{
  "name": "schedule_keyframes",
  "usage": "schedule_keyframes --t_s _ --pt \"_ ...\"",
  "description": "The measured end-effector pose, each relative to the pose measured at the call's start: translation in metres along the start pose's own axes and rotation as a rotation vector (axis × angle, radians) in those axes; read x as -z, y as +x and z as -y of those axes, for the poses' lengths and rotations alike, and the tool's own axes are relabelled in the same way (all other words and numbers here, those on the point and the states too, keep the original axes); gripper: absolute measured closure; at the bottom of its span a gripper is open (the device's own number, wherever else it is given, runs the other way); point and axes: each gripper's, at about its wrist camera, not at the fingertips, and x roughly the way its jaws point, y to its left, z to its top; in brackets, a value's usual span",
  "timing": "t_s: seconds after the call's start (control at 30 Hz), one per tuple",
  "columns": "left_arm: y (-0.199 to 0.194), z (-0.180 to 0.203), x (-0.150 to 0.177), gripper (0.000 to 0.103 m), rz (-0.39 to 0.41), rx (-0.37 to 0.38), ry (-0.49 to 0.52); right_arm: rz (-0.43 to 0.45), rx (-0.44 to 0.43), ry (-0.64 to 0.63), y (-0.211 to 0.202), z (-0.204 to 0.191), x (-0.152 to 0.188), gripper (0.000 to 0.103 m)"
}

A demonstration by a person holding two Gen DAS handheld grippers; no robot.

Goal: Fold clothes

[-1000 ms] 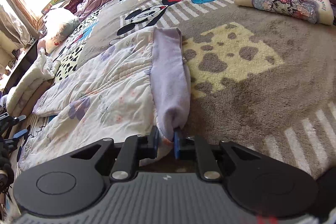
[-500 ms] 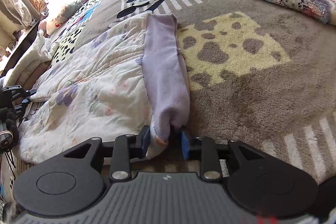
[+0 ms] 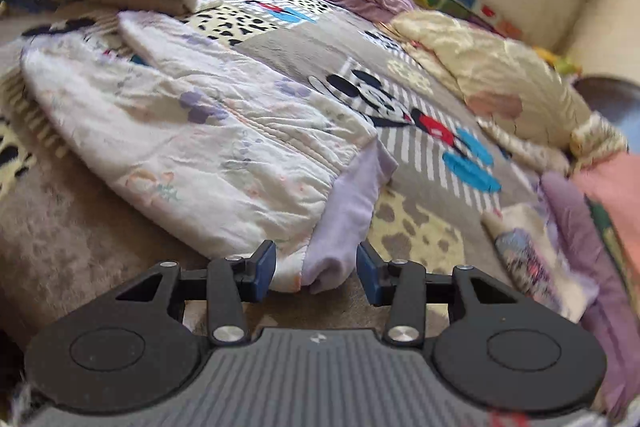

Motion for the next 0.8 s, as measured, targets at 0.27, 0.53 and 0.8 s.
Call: schedule_keyframes --t_s 0.27,0.53,0.8 --pt "-0.001 0.039 0.040 0.052 -0.041 -0.047 0.379 0.066 0.037 -0.276 0.003 -0.038 0.004 0.054" --pt "-0.001 0.051 0.044 0.052 -0.029 -0.080 0.449 0.076 -0.061 -0.068 -0.009 -0.014 0.000 0.008" --pt "0.002 0.061 0.046 0.052 0.010 -0.074 0.556 0.005 -0.104 0.144 -0.005 0.004 0.009 0.000"
